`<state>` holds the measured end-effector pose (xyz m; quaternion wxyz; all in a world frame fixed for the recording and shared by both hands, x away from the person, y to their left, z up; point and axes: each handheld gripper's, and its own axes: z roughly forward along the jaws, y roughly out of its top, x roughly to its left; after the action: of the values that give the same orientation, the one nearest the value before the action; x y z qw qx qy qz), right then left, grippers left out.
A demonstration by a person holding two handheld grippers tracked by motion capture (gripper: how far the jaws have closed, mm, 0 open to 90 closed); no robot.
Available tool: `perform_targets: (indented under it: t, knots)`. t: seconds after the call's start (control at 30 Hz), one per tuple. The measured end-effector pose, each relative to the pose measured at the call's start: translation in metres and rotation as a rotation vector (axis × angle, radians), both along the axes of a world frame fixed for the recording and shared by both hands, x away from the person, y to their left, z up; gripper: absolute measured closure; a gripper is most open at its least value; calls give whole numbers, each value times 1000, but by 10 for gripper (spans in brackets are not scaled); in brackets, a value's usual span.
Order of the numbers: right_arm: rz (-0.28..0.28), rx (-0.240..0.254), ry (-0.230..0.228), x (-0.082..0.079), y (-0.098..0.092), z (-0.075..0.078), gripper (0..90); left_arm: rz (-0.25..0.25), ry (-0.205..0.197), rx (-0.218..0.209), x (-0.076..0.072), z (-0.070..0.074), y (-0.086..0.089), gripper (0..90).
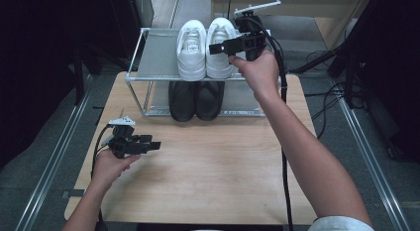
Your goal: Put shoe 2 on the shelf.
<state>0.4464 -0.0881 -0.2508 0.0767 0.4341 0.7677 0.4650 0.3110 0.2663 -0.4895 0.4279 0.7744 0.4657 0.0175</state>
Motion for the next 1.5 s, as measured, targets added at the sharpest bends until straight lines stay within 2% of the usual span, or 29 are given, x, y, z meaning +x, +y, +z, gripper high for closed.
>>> perform_targets:
  t: [0.2, 0.3, 0.4, 0.57, 0.7, 0.83, 1.07, 1.17, 1.27, 1.43, 1.5]
  knots:
    - [41, 13, -17, -16, -6, -8, 343, -1, 1, 8, 1, -1, -1, 415]
    - [57, -26, -60, -27, -9, -19, 374, 9, 1, 19, 1, -1, 0, 416]
    - [77, -31, -50, -35, -14, -32, 373, 25, -1, 10, 1, -1, 1, 417]
    - [83, 0, -35, -45, -25, -50, 371, 40, -2, 0, 1, -1, 1, 400]
    - [112, 27, -31, -52, -31, -69, 399, 38, -6, 0, 1, -1, 0, 382]
    - [136, 5, -21, -60, -34, -88, 391, 29, -6, 8, 1, -1, -1, 372]
    - [165, 50, 0, -69, -42, -113, 359, 33, -7, -5, 1, -1, -1, 362]
    - [175, 38, -12, -75, -44, -123, 358, 30, -10, -7, 0, -1, -1, 358]
    - [140, 28, -2, -80, -45, -134, 382, 27, -15, -5, 0, -1, -2, 357]
    - [133, 56, 29, -91, -50, -158, 382, 25, -14, 7, 0, -2, -3, 357]
    - [131, 51, 29, -95, -53, -165, 377, 28, -16, 10, -1, -2, -4, 357]
